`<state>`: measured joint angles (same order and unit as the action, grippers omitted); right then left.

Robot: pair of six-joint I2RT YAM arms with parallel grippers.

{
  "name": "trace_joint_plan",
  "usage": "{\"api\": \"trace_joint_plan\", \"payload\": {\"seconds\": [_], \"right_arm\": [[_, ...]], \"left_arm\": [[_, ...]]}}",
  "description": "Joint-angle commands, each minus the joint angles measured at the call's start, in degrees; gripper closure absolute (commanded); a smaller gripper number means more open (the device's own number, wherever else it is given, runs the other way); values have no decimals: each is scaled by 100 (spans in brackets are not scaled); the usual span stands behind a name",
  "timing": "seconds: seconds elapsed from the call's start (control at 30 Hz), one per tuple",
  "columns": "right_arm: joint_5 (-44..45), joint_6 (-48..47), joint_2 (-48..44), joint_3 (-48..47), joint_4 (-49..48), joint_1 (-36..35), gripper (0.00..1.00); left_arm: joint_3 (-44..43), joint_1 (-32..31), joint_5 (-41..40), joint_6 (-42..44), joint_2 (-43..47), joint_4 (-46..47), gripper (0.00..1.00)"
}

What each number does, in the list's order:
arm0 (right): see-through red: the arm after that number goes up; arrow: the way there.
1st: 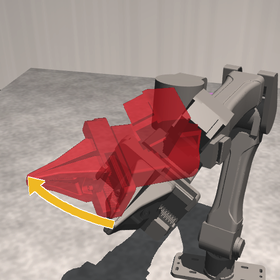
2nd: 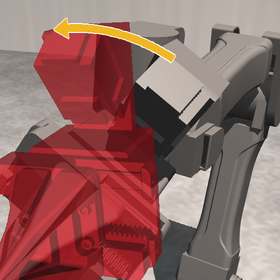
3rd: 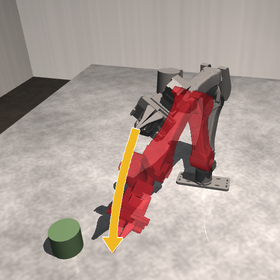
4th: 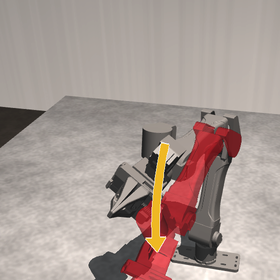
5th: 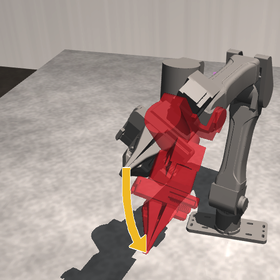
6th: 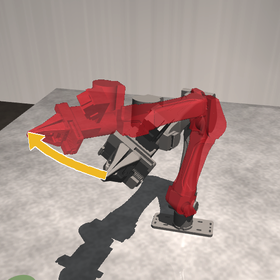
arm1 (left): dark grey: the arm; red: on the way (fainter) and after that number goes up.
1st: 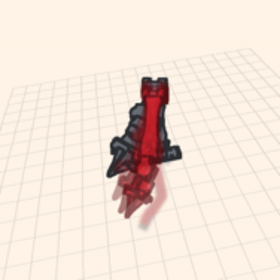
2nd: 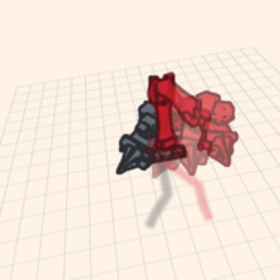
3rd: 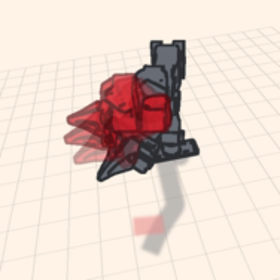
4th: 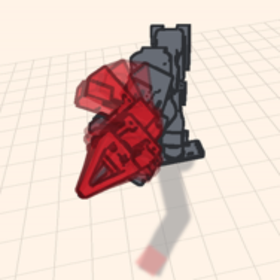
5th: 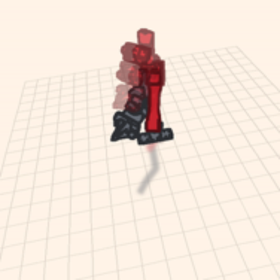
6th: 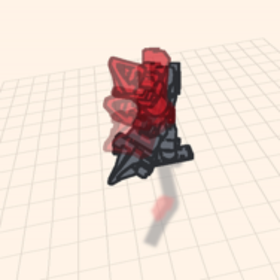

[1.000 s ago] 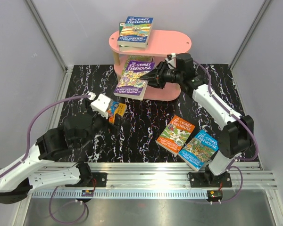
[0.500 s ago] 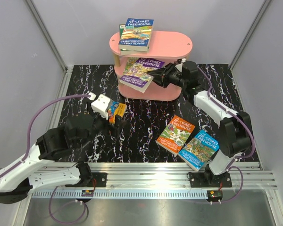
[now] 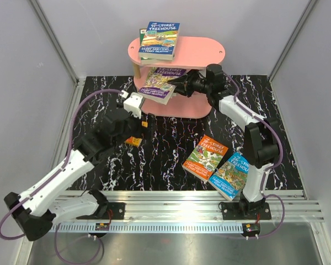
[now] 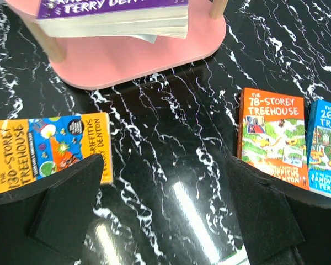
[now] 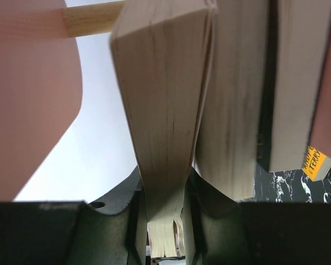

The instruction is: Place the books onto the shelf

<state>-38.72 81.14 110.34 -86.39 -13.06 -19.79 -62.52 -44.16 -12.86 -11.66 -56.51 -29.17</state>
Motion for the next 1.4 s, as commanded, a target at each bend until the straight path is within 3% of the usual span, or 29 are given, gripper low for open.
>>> {"api": "trace_joint_plan", "payload": {"seconds": [0.0, 0.23, 0.3, 0.37, 0.67, 0.83, 1.0, 1.37], "right_arm": [[-329, -607, -58, -773, 433, 63, 87], [-426, -749, 92, -949, 725, 107, 82], [-452, -837, 180, -1055, 892, 107, 70], [-479, -881, 311, -1213, 972, 116, 66], [-584, -1004, 611, -1635, 1279, 142, 64], [-628, -978, 646, -1671, 1280, 151, 54], [-681, -951, 637, -1662, 1271, 151, 28], [-769, -846, 480, -1460, 1183, 160, 17]], "left_arm": [[38, 511, 1073, -47, -629, 1209, 2], [-32, 874, 1260, -223, -1422, 1844, 4], [-84, 1049, 1495, -249, -1581, 1958, 5], [-163, 1146, 1576, -275, -1879, 2047, 7], [-778, 1489, 1796, -407, -2742, 2073, 10], [-955, 1507, 1849, -521, -3163, 2081, 11], [-1156, 1525, 1831, -671, -3401, 2187, 10], [-1921, 1525, 1787, -952, -4095, 2161, 9]]}}
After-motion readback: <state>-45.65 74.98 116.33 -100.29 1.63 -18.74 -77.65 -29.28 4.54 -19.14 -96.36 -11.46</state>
